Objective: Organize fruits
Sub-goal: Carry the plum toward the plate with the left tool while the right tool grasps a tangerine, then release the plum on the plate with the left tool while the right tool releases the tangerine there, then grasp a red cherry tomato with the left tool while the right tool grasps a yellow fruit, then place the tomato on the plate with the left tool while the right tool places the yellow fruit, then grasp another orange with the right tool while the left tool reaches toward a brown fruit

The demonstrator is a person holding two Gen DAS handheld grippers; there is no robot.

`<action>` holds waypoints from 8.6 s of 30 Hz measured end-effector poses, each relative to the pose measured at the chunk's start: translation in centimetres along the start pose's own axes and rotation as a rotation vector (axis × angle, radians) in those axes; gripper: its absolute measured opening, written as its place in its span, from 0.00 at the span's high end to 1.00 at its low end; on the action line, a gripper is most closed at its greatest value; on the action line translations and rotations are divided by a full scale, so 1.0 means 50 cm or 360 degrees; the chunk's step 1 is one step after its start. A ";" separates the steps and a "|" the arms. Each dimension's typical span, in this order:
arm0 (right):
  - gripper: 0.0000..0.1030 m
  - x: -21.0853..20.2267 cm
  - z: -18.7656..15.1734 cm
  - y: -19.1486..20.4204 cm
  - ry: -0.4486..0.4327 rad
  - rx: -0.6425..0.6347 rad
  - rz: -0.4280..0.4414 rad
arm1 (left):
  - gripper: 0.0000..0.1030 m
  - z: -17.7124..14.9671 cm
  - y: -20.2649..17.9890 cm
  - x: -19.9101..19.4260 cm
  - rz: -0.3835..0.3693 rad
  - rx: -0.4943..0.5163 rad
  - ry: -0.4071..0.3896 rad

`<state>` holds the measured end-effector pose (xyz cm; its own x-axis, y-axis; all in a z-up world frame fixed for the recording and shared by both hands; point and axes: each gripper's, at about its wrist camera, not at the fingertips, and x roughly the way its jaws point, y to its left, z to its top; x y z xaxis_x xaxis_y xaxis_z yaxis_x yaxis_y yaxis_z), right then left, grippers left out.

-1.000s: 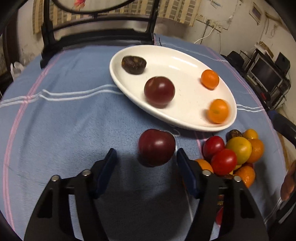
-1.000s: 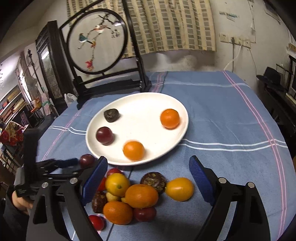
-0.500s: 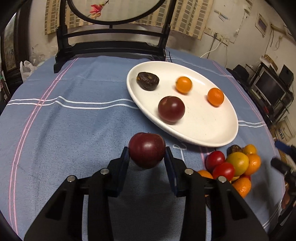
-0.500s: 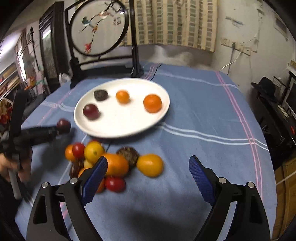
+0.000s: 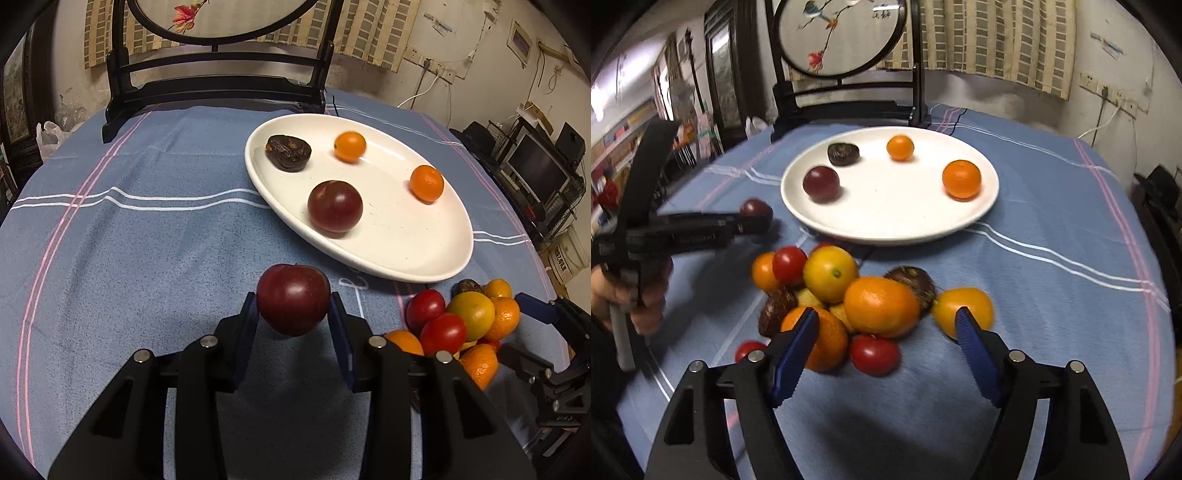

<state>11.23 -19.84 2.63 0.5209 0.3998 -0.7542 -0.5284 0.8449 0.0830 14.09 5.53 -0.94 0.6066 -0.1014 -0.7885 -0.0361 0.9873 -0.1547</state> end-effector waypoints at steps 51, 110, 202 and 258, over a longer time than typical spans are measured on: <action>0.40 0.060 0.123 -0.055 -0.0257 0.0515 0.0104 | 0.25 0.168 -0.120 0.022 -0.0058 0.0056 -0.0266; 0.59 0.019 -0.011 -0.081 -0.0012 0.0265 -0.0128 | 0.18 -0.070 -0.071 -0.093 -0.0134 0.0206 -0.0089; 0.20 -0.033 0.017 -0.027 -0.0137 0.0172 -0.0008 | 0.08 0.009 -0.034 -0.062 -0.0027 0.0060 -0.0216; 0.58 -0.043 -0.046 -0.021 -0.0121 0.0324 0.0091 | 0.46 -0.135 -0.158 -0.036 -0.0342 0.0397 0.0183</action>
<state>9.12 -22.41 2.66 0.5471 0.4680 -0.6940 -0.4162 0.8714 0.2595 7.95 -2.93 -2.32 0.4853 -0.3093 -0.8178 0.2867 0.9399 -0.1854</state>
